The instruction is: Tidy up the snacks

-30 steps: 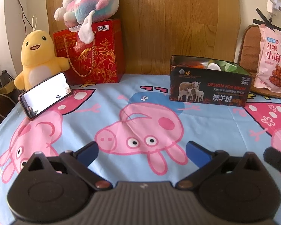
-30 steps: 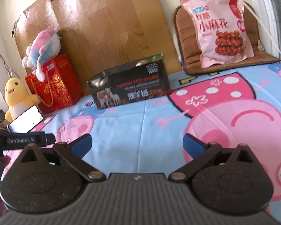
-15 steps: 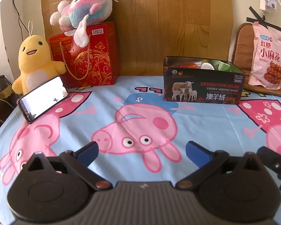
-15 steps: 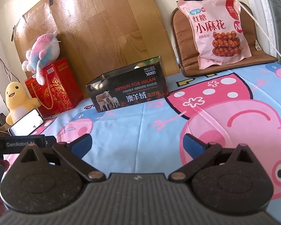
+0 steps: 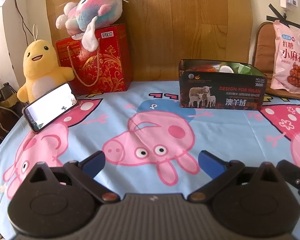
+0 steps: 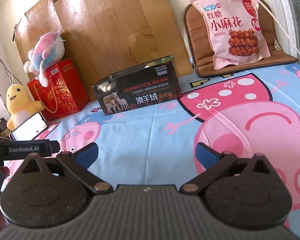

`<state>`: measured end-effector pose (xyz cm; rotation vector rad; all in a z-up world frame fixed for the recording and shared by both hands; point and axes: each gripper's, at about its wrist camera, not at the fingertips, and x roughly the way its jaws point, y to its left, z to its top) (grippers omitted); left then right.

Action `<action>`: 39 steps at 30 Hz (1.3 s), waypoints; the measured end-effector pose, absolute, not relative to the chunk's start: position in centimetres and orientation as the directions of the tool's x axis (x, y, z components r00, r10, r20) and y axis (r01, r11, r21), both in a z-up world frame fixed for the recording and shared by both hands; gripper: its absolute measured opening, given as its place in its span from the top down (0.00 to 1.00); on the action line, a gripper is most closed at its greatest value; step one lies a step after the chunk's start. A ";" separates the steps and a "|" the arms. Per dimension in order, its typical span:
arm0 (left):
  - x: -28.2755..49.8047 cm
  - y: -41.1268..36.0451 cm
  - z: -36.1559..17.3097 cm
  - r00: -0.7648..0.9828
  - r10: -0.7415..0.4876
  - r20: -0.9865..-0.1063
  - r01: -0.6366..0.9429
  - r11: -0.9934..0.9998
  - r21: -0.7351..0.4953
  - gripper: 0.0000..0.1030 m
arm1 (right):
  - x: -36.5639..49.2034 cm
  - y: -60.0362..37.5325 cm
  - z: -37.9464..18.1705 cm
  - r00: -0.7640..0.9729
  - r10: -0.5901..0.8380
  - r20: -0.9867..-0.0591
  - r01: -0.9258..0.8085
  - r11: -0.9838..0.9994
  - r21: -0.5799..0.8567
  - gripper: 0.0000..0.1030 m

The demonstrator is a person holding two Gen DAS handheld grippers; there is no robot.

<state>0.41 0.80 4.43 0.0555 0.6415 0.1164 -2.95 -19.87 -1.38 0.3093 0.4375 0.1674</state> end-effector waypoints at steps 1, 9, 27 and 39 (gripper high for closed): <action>0.4 0.8 4.5 0.795 0.124 -0.593 -0.088 0.992 0.089 0.00 | -2.9 -19.8 -1.4 0.894 0.225 -0.389 -0.093 0.940 0.329 0.00; 1.3 0.9 4.5 0.779 0.112 -0.617 -0.086 0.994 0.072 0.00 | -2.7 -19.9 -1.2 0.889 0.234 -0.393 -0.099 0.937 0.336 0.00; 1.8 0.0 4.5 0.764 0.100 -0.637 -0.082 0.995 0.059 0.00 | -2.9 -20.9 -1.5 0.895 0.218 -0.390 -0.070 0.931 0.359 0.00; 1.9 0.0 4.3 0.759 0.119 -0.640 -0.092 0.993 0.075 0.00 | -2.7 -21.1 -1.8 0.889 0.231 -0.396 -0.077 0.927 0.368 0.00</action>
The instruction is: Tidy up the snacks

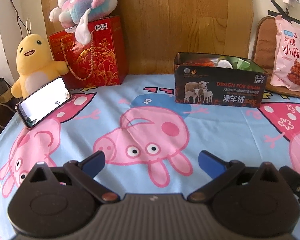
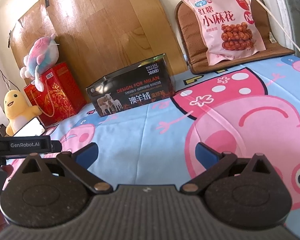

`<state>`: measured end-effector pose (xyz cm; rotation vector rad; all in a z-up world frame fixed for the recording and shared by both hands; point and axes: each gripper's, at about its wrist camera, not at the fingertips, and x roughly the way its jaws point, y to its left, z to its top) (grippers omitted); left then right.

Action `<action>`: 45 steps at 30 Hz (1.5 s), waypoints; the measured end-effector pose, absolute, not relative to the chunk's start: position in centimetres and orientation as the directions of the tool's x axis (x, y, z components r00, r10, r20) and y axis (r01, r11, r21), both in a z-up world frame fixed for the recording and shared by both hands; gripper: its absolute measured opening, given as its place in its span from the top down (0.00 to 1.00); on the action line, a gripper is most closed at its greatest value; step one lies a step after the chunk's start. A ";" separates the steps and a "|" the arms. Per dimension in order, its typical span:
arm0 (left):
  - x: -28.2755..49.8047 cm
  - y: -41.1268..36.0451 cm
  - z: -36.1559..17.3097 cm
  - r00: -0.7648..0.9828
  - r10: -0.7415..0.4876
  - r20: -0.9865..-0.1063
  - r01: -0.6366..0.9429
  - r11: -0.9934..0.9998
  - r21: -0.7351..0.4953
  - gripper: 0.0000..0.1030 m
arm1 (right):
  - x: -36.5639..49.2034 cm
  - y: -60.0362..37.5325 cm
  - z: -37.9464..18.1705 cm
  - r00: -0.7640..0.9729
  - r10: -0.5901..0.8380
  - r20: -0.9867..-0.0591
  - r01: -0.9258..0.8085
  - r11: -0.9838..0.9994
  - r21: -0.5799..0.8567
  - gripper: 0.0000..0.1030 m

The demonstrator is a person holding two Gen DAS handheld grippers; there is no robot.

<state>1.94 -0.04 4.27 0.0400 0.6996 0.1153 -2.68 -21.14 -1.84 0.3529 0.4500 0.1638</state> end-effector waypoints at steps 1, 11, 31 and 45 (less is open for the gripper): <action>2.0 0.0 4.2 0.758 0.121 -0.640 -0.094 0.993 0.077 0.00 | -2.7 -21.1 -1.9 0.888 0.233 -0.396 -0.079 0.926 0.368 0.00; 2.1 0.2 3.9 0.755 0.131 -0.643 -0.102 0.991 0.082 0.00 | -2.5 -20.7 -2.1 0.881 0.240 -0.407 -0.085 0.927 0.364 0.00; 1.6 0.0 4.2 0.776 0.130 -0.617 -0.094 0.991 0.091 0.00 | -2.5 -20.7 -2.1 0.881 0.246 -0.404 -0.094 0.928 0.361 0.00; 1.5 -0.1 4.4 0.779 0.147 -0.609 -0.098 0.989 0.113 0.00 | -2.7 -20.8 -2.1 0.883 0.250 -0.398 -0.097 0.925 0.367 0.00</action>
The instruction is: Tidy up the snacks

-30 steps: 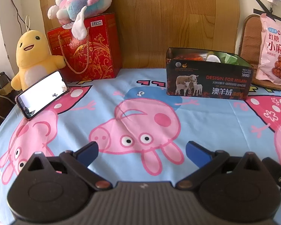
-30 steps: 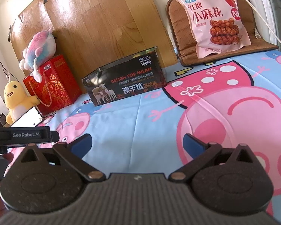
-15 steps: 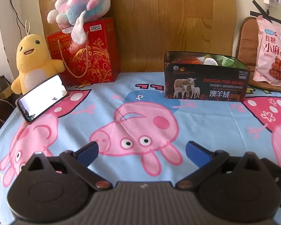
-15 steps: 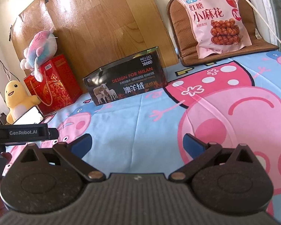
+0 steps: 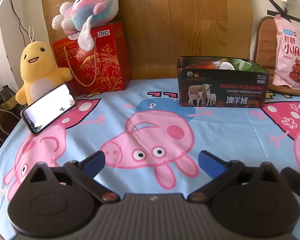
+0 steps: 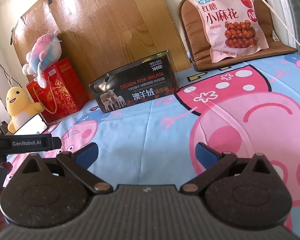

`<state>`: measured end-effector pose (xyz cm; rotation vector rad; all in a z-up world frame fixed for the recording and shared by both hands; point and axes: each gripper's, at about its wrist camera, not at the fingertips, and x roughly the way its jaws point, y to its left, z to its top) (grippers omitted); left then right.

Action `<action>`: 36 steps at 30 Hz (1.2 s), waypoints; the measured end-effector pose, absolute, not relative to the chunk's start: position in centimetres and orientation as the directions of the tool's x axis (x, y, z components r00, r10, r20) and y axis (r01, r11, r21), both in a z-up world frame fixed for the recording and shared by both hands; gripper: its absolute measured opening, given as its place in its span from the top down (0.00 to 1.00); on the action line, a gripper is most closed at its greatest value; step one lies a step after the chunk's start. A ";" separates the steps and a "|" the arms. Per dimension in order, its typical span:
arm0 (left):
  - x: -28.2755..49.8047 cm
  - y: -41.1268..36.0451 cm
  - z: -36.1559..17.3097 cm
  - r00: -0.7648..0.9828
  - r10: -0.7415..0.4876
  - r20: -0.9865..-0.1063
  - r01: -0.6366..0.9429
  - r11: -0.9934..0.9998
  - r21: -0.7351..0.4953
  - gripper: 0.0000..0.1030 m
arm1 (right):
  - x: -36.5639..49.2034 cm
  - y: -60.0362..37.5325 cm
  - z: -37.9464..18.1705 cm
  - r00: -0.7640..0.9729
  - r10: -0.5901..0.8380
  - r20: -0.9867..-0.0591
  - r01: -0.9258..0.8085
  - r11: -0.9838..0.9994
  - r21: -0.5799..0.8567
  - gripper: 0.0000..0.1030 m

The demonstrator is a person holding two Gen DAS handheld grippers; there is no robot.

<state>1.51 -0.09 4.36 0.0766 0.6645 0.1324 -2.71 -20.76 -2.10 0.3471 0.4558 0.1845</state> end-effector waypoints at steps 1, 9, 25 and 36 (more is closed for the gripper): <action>1.5 -0.1 4.4 0.780 0.146 -0.609 -0.098 0.989 0.112 0.00 | -2.7 -20.8 -2.1 0.884 0.251 -0.395 -0.098 0.925 0.368 0.00; 1.4 0.1 4.6 0.781 0.147 -0.608 -0.102 0.989 0.108 0.00 | -2.8 -20.7 -2.1 0.882 0.262 -0.392 -0.111 0.923 0.368 0.00; 1.1 0.3 4.6 0.789 0.130 -0.600 -0.099 0.992 0.083 0.00 | -2.9 -20.8 -2.1 0.882 0.265 -0.389 -0.111 0.920 0.377 0.00; 1.4 -0.1 4.6 0.789 0.123 -0.602 -0.078 0.992 0.100 0.00 | -2.9 -20.8 -1.0 0.888 0.252 -0.384 -0.110 0.929 0.354 0.00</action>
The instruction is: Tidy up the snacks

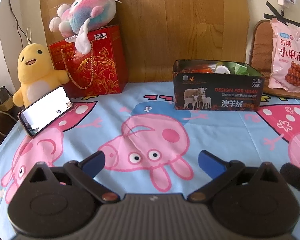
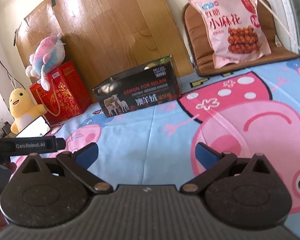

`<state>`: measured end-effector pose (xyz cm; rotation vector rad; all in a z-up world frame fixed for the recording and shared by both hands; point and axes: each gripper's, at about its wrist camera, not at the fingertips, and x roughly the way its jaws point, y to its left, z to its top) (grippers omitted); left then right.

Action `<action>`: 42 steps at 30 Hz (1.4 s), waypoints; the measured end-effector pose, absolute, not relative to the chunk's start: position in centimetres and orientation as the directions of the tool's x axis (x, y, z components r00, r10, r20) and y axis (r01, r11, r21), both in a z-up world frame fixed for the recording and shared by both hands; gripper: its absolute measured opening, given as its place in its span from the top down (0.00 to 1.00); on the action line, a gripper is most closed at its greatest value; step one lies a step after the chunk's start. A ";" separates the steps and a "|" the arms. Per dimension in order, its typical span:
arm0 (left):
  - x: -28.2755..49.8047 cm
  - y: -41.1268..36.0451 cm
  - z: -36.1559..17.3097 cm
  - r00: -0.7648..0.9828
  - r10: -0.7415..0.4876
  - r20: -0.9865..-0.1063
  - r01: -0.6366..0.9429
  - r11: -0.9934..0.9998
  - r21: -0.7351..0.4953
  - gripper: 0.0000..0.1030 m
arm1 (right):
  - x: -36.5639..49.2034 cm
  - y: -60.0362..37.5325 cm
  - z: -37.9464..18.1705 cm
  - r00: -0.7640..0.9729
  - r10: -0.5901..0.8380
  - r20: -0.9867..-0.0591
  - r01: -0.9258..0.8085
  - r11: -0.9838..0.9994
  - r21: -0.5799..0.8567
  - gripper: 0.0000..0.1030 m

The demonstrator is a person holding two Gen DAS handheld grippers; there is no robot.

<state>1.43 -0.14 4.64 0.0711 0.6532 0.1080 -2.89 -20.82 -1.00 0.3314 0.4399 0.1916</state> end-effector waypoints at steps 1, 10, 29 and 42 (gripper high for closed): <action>1.4 -0.1 4.6 0.788 0.122 -0.603 -0.077 0.992 0.100 0.00 | -2.9 -20.8 -0.9 0.890 0.248 -0.383 -0.108 0.930 0.351 0.00; 0.0 1.5 4.5 0.814 0.183 -0.551 -0.139 0.983 0.121 0.00 | -2.6 -20.0 -1.2 0.883 0.239 -0.405 -0.103 0.939 0.329 0.00; -0.7 1.8 5.0 0.847 0.092 -0.523 -0.057 0.995 0.083 0.00 | -3.5 -18.0 0.3 0.885 0.213 -0.415 -0.094 0.953 0.289 0.00; 3.6 -5.9 7.8 0.846 0.097 -0.524 -0.005 0.985 0.174 0.00 | -2.3 -22.1 2.4 0.877 0.277 -0.392 -0.176 0.945 0.275 0.00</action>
